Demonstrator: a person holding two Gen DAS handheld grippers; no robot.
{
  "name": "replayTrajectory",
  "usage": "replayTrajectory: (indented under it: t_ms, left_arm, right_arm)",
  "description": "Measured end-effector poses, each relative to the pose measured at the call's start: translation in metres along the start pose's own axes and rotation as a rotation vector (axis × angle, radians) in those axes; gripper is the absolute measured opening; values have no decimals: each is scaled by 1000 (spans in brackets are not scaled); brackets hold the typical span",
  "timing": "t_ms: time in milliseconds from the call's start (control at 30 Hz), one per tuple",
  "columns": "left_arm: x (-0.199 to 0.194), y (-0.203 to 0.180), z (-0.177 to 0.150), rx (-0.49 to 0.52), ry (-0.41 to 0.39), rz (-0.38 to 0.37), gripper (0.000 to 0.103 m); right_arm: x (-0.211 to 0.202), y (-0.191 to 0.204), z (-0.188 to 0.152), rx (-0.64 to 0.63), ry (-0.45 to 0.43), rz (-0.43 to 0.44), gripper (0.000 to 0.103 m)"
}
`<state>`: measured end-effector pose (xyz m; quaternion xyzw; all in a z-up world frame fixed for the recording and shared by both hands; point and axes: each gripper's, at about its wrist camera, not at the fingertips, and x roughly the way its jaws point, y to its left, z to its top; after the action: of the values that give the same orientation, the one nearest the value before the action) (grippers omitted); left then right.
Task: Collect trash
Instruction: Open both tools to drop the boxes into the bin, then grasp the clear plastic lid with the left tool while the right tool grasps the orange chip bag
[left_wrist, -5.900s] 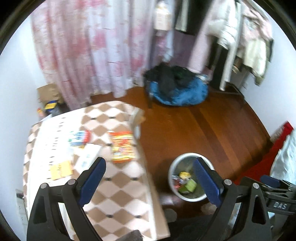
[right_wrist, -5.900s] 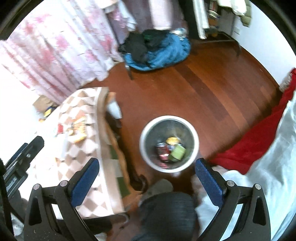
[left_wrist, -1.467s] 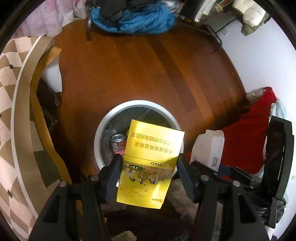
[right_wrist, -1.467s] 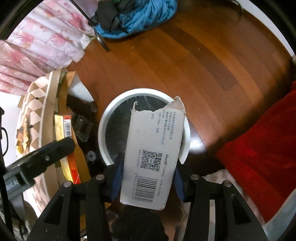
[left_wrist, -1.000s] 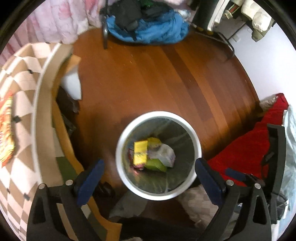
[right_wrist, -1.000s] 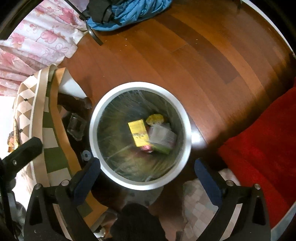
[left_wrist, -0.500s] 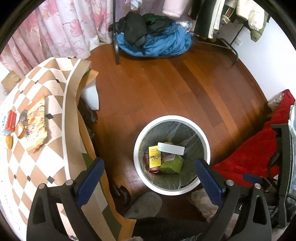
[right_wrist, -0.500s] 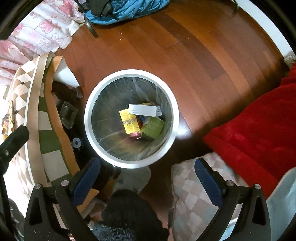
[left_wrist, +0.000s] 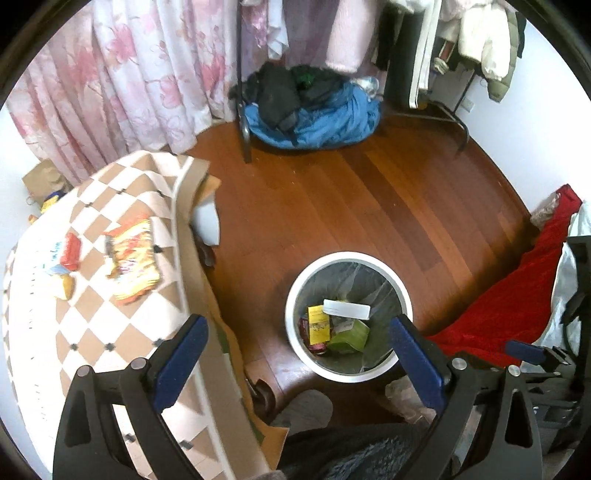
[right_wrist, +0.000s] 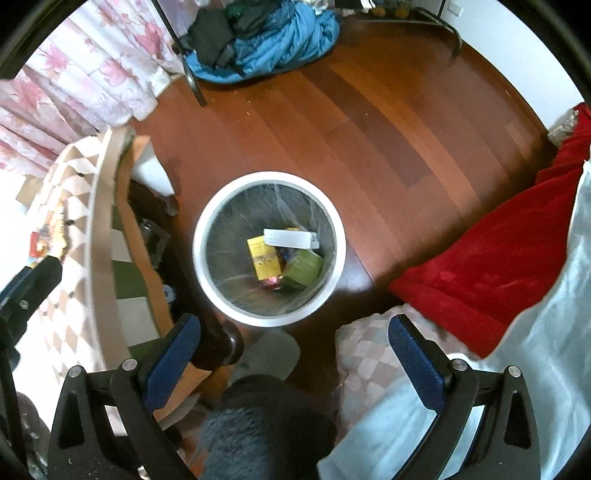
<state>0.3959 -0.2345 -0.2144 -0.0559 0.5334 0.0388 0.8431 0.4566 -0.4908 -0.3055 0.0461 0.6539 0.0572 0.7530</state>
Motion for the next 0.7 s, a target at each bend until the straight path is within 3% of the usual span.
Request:
replayTrajectory:
  t_ms: [233,367,500,700]
  left_arm:
    - [-45,44,0,-56,-85,67,100]
    - [-60,98,-3,-120,-114,136,100]
    - [-55,177,-14,-219,-102,249,100]
    - [-24,290,-40,-382,-31,336,100]
  right_arm:
    - [-59,42,-8,-26,-115,88,103]
    - [-75,103,-5,-107,-140,156,103]
    - [-64,173,2,-208,-115,195,103]
    - [-4,293,20,-340,-41,205,103]
